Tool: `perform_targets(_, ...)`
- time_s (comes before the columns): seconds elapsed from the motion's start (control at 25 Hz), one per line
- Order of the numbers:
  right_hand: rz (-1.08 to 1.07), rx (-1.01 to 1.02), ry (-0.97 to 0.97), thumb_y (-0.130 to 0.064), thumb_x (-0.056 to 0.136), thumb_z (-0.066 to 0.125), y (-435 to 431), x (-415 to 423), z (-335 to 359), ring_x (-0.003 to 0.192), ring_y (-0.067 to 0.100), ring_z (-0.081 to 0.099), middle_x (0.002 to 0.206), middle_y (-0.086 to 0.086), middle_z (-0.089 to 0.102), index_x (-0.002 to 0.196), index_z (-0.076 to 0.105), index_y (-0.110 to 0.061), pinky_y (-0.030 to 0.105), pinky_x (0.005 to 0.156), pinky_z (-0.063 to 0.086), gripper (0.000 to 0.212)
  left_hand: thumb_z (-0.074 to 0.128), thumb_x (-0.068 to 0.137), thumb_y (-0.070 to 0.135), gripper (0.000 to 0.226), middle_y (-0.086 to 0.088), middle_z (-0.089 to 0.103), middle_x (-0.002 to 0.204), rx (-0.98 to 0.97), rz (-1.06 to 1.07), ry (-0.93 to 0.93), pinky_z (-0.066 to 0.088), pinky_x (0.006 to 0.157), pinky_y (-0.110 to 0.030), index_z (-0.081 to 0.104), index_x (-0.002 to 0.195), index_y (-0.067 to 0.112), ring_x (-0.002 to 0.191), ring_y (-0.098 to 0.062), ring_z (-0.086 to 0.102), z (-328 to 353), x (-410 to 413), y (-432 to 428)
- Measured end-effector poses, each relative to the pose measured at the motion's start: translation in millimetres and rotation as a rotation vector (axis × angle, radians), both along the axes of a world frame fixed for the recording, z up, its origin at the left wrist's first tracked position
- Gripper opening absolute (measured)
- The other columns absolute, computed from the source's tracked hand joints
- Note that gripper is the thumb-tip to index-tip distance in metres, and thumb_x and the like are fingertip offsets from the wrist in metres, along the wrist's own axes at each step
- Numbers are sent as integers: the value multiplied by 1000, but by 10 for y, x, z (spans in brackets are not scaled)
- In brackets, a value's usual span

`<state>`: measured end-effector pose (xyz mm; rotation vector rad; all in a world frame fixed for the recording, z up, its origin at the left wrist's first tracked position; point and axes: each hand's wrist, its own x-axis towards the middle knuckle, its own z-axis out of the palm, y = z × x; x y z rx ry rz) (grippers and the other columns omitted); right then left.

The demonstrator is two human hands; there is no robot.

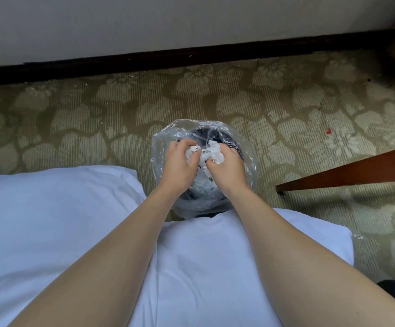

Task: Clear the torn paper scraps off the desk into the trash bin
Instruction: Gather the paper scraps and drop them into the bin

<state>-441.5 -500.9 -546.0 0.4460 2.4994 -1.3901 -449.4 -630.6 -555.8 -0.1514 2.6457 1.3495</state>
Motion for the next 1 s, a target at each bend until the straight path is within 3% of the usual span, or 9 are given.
perform_targets(0.16, -11, 15, -40, -18, 86, 65, 10, 0, -41, 122, 23, 47, 132, 3, 50, 139, 52, -22, 42, 100, 44, 55, 57, 98, 25, 29, 0, 49, 113, 42, -6, -20, 45, 89, -29, 59, 126, 21, 98, -15, 54, -17, 9, 16)
perform_targets(0.28, 18, 58, -50, -19, 87, 68, 19, -1, -34, 128, 24, 42, 138, 3, 48, 142, 48, -20, 38, 104, 39, 59, 58, 96, 19, 30, -1, 51, 114, 86, 11, -26, 50, 93, -36, 59, 126, 22, 100, -20, 59, -14, 4, 12)
perform_targets(0.44, 14, 70, -51, -27, 85, 72, 23, 12, -1, 130, 24, 44, 140, 1, 50, 138, 51, -19, 46, 109, 34, 58, 57, 95, 13, 32, -3, 53, 117, 77, 22, -28, 49, 94, -32, 59, 127, 20, 103, -19, 57, 13, 6, 17)
perform_targets(0.68, 45, 162, -82, -40, 87, 69, 21, 5, 40, 130, 16, 45, 138, -8, 53, 137, 49, -27, 39, 109, 18, 56, 52, 96, 9, 31, -1, 57, 120, 58, 15, -22, 48, 92, -28, 61, 125, 17, 103, -16, 57, 0, 0, 10)
perform_targets(1.0, 42, 158, -72, -32, 86, 68, 17, -6, -10, 125, 12, 49, 134, -11, 56, 130, 55, -32, 34, 107, 20, 45, 49, 97, 4, 31, 2, 58, 118, 61, 12, -19, 44, 89, -20, 63, 123, 14, 101, -11, 56, 8, -3, 20)
